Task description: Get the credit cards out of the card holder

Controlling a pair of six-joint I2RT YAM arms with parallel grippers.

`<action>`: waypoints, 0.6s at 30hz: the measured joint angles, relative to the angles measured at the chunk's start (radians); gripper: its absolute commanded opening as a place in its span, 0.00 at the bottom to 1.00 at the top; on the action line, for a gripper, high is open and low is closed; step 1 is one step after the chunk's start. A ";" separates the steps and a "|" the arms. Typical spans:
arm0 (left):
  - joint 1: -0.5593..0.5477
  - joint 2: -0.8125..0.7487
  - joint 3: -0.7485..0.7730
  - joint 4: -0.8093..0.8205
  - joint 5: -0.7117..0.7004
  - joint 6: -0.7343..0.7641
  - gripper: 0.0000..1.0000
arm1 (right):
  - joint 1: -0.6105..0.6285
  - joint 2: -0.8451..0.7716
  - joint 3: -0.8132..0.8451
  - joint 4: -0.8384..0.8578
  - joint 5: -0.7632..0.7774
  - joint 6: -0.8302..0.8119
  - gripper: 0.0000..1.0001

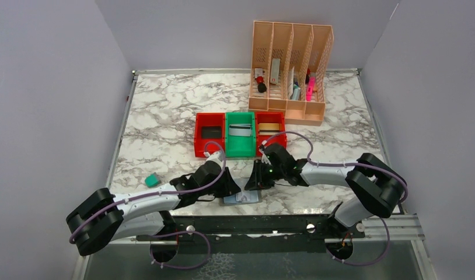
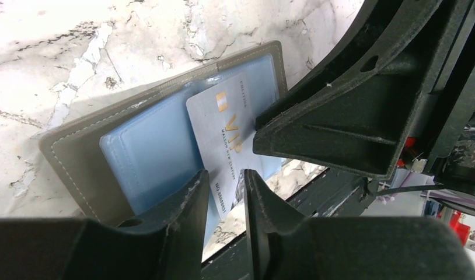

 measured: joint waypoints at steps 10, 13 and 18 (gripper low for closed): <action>0.003 0.054 -0.076 0.169 0.000 -0.076 0.40 | -0.001 0.007 -0.023 0.042 -0.001 0.047 0.31; 0.005 0.050 -0.104 0.213 -0.005 -0.112 0.38 | -0.002 0.008 -0.026 0.047 -0.001 0.053 0.31; 0.005 0.012 -0.142 0.241 -0.016 -0.155 0.39 | -0.002 0.013 -0.028 0.059 -0.003 0.062 0.30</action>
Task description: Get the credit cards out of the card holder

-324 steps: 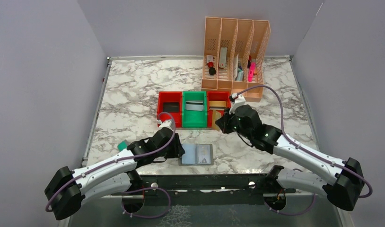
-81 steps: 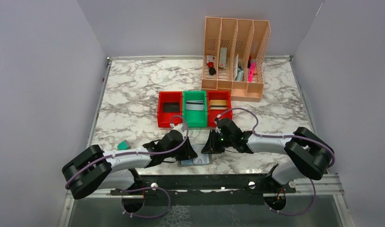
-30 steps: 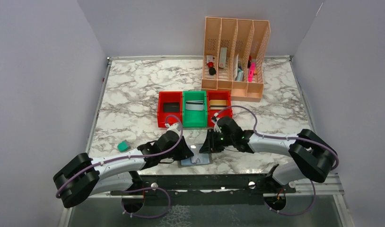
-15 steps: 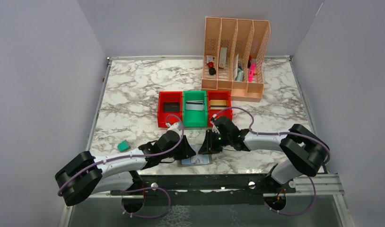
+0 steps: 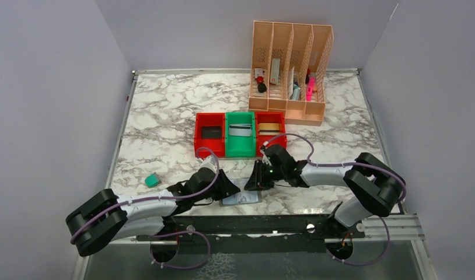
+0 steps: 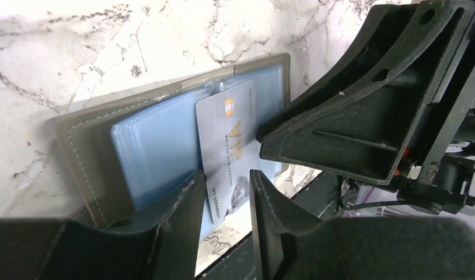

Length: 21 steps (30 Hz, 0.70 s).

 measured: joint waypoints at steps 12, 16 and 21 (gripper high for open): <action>-0.002 -0.062 -0.024 0.006 -0.026 -0.063 0.57 | 0.000 0.004 -0.003 0.011 -0.002 0.011 0.30; -0.002 -0.077 -0.053 0.020 -0.030 -0.066 0.47 | 0.000 0.004 -0.003 0.011 -0.002 0.012 0.30; -0.002 -0.045 -0.050 0.037 -0.028 -0.056 0.43 | 0.000 0.004 -0.003 0.011 -0.002 0.013 0.30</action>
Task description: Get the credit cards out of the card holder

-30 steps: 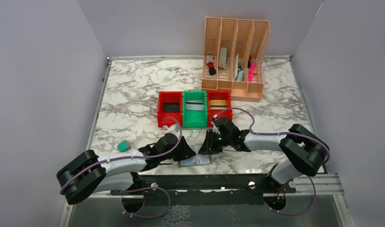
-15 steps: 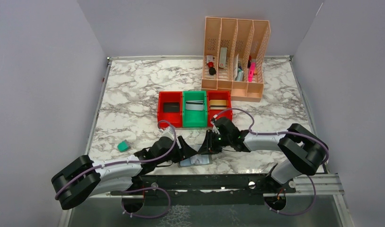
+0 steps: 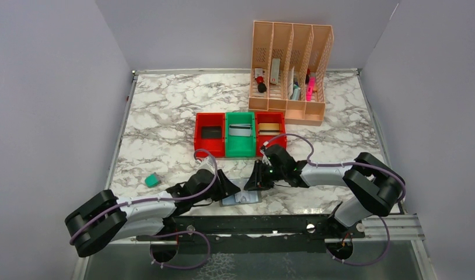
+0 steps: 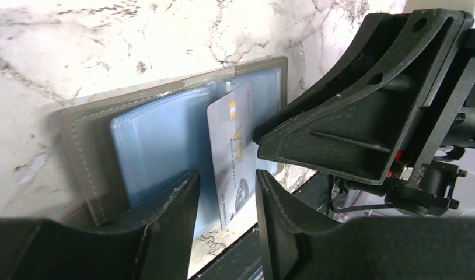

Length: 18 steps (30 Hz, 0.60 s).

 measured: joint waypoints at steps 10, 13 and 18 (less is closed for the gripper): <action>0.000 0.148 0.068 0.030 0.044 0.042 0.29 | 0.000 0.001 -0.001 0.003 0.000 0.002 0.30; 0.000 0.148 0.067 0.030 0.047 0.043 0.28 | 0.000 0.002 -0.001 0.003 0.000 0.003 0.29; 0.000 0.116 0.056 0.008 0.047 0.043 0.24 | 0.000 0.008 -0.001 0.009 -0.001 0.003 0.29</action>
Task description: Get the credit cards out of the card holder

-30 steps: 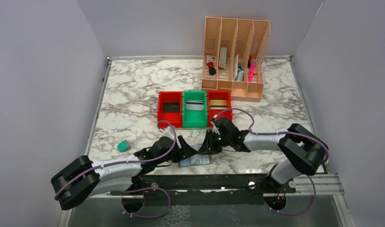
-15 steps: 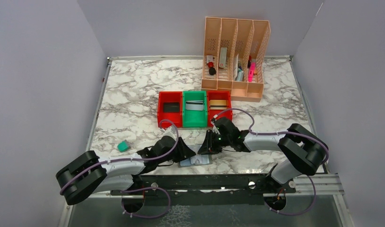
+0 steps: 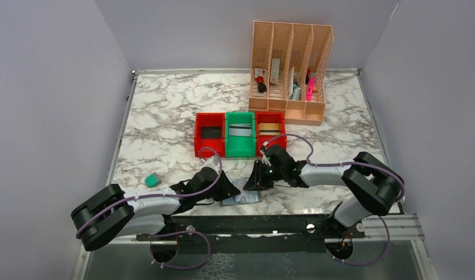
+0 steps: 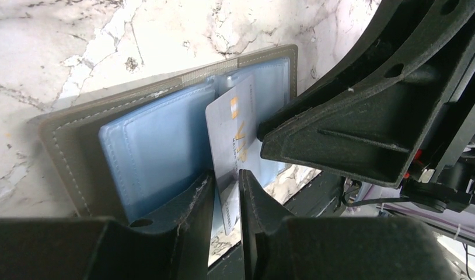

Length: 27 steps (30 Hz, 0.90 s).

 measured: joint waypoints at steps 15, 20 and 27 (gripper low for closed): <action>0.000 -0.132 -0.030 -0.061 -0.013 0.006 0.00 | 0.000 0.003 0.000 0.005 -0.002 0.007 0.30; 0.000 -0.176 -0.028 -0.101 -0.021 0.013 0.00 | 0.000 -0.001 0.000 0.004 -0.002 0.006 0.31; 0.000 -0.292 -0.006 -0.246 -0.069 0.042 0.00 | 0.000 -0.072 -0.045 0.013 0.009 -0.023 0.34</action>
